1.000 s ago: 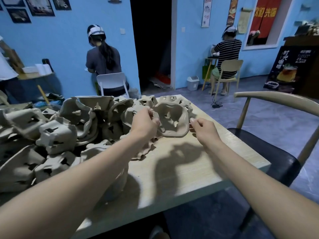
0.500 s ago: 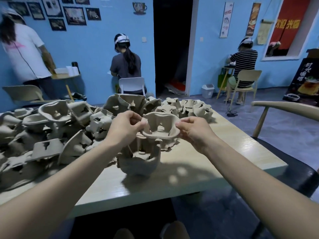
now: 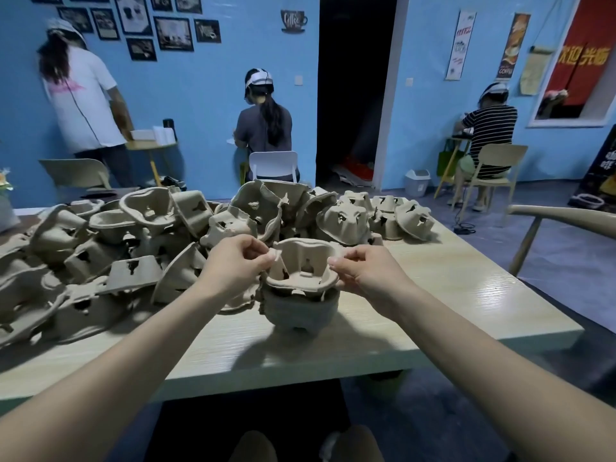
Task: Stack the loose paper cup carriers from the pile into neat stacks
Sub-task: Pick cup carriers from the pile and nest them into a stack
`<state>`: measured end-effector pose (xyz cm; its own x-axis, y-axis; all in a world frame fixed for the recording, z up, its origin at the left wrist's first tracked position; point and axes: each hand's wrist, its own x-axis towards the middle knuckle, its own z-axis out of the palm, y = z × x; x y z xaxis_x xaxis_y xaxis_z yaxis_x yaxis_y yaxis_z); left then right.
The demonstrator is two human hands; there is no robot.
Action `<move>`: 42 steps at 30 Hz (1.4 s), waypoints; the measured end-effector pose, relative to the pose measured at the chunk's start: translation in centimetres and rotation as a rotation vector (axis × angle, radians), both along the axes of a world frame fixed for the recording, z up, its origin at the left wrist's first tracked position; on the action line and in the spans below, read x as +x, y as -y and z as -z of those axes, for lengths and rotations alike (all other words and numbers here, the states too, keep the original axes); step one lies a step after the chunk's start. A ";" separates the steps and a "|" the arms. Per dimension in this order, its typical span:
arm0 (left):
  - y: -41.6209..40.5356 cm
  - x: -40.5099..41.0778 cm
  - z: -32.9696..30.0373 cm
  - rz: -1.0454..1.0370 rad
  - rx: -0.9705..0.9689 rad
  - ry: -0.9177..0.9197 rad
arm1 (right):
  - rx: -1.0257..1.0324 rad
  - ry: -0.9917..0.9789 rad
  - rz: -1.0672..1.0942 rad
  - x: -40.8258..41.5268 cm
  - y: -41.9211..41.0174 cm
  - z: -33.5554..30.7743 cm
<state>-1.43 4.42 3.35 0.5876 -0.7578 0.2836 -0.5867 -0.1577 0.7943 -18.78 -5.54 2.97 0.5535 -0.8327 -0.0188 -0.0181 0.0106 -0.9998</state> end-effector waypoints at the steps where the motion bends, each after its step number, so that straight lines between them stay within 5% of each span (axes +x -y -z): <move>1: -0.1 0.0 0.2 0.002 0.013 -0.012 | -0.020 -0.025 0.007 0.0 0.1 0.3; 19: -0.5 -1.3 0.7 0.131 0.142 -0.270 | -0.285 -0.338 0.092 -0.1 2.1 0.4; 30: -0.9 -1.4 0.5 0.113 0.219 -0.132 | -0.320 -0.358 0.082 -0.1 1.2 0.6; 42: 1.3 -2.5 -0.5 0.129 0.154 0.381 | -0.459 -0.395 0.094 -0.9 2.5 0.7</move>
